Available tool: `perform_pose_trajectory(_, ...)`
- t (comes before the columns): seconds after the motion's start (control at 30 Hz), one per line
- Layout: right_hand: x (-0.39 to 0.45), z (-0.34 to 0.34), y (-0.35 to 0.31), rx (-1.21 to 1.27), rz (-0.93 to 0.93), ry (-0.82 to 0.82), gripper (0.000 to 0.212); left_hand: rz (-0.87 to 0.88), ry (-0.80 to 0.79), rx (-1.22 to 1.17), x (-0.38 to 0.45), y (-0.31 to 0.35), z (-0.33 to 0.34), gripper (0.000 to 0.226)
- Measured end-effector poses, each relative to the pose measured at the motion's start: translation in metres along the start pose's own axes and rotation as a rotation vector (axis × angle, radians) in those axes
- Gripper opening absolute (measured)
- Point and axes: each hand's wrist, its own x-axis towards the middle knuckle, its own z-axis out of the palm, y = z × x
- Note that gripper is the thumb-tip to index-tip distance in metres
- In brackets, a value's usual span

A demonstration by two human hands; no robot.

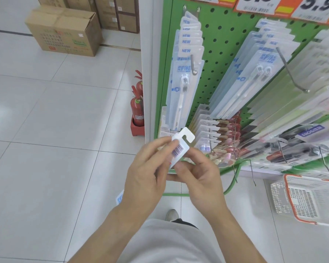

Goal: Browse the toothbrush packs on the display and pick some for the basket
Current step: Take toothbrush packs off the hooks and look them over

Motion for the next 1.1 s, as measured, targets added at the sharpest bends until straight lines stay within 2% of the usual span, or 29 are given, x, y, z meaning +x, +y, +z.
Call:
perform_pose_trajectory(0.07,0.002,0.001,-0.002,-0.002,-0.063,0.066,0.025,-0.039,-0.121,-0.169,0.001,0.007,-0.005,0.040)
perform_pose_trajectory(0.13,0.003,-0.001,-0.005,-0.042,-0.124,0.127,0.027,-0.133,-0.248,-0.318,0.000,0.015,-0.010,0.042)
perform_pose_trajectory(0.23,0.004,-0.006,-0.009,-0.123,-0.224,0.145,0.025,-0.160,-0.295,-0.311,0.002,0.023,-0.012,0.041)
perform_pose_trajectory(0.43,0.007,-0.006,-0.022,-0.339,-0.530,0.176,0.027,-0.213,-0.082,-0.605,0.016,0.039,-0.020,0.019)
perform_pose_trajectory(0.63,0.020,0.008,-0.050,-0.414,-0.713,0.225,0.035,-0.220,0.040,-0.694,0.045,0.056,-0.029,0.010)
perform_pose_trajectory(0.7,0.025,0.012,-0.058,-0.427,-0.763,0.232,0.037,-0.204,0.090,-0.699,0.053,0.062,-0.031,0.015)
perform_pose_trajectory(0.9,0.036,0.017,-0.069,-0.471,-0.790,0.270,0.036,-0.170,0.161,-0.694,0.071,0.070,-0.030,0.023)
perform_pose_trajectory(1.1,0.044,0.016,-0.070,-0.469,-0.730,0.291,0.038,-0.128,0.190,-0.617,0.081,0.071,-0.028,0.022)
